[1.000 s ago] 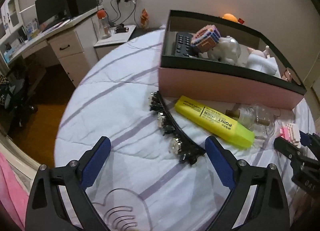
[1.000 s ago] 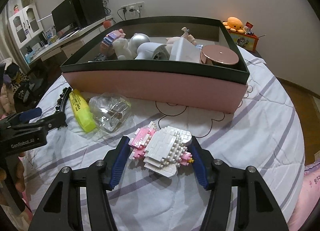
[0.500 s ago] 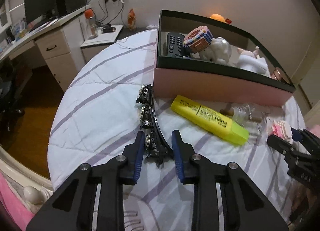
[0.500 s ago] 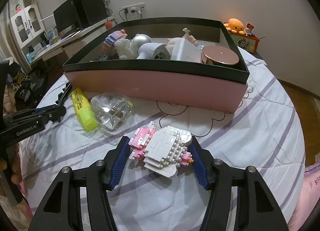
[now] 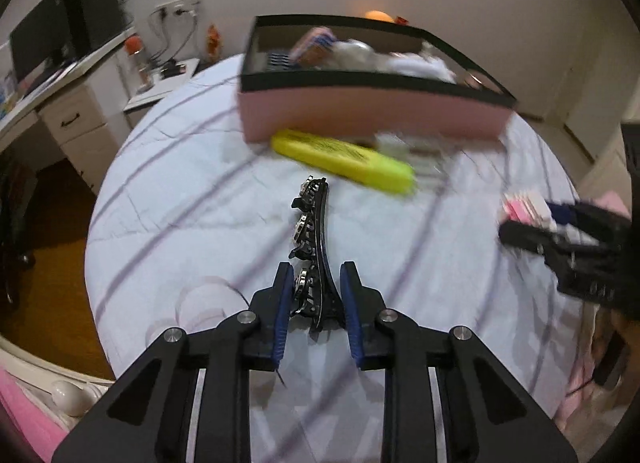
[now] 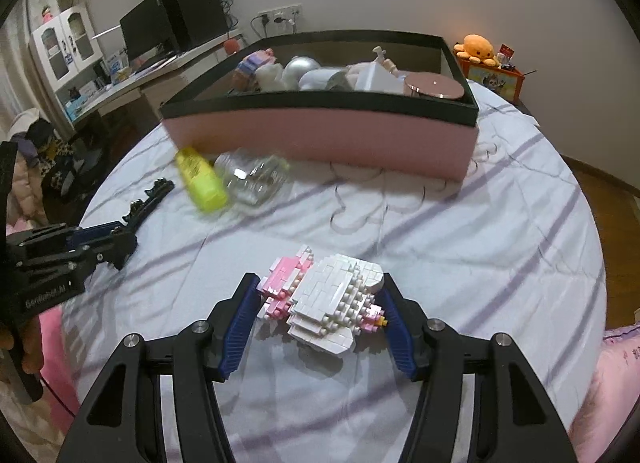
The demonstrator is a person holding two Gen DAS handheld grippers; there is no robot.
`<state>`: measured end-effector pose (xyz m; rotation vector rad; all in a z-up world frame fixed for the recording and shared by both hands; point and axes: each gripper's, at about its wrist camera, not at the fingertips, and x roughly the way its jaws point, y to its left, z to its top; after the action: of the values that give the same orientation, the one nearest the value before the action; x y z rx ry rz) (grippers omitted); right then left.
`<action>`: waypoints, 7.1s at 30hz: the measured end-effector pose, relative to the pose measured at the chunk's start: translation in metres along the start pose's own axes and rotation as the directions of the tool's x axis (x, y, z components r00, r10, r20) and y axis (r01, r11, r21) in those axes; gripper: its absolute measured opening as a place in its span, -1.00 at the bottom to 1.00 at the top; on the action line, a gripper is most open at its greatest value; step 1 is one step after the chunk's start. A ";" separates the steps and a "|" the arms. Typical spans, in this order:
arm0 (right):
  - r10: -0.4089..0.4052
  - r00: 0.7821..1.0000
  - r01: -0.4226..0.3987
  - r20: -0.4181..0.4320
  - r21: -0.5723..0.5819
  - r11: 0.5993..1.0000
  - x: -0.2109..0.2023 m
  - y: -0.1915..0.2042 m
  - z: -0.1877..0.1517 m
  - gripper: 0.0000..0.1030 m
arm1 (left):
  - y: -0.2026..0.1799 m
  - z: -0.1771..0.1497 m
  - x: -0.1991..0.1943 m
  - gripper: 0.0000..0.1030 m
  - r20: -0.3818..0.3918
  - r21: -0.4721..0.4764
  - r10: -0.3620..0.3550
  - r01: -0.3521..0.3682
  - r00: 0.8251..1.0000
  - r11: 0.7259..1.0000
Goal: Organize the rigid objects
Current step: 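Lift the block figure and hair clip with both tools toward the pink box, then lower the block figure and hair clip into the box and open both tools, then withdraw both tools from the box back toward the highlighter and jar, then grasp the yellow highlighter with the left tool while the right tool grasps the glass jar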
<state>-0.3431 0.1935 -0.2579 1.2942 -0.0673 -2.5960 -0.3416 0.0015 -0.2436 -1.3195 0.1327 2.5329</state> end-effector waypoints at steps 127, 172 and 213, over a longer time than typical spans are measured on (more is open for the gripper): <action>-0.096 0.910 0.155 0.402 -0.116 0.981 -0.065 0.029 0.112 0.72 | 0.004 0.102 -0.068 0.84 0.442 -0.155 0.217 -0.164 0.871 0.974; -0.238 0.659 0.275 0.713 0.065 0.959 -0.205 0.069 -0.020 1.00 | -0.034 -0.006 -0.194 1.00 0.690 -0.126 0.184 -0.134 0.700 0.983; -0.162 0.911 0.126 0.381 0.117 0.985 -0.058 -0.032 0.013 1.00 | -0.005 0.055 0.054 1.00 -0.024 -0.196 0.209 -0.210 0.978 0.958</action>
<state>-0.3255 0.2374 -0.2095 0.8134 -0.1661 -2.9740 -0.4126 0.0285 -0.2553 -1.4524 0.0227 2.7828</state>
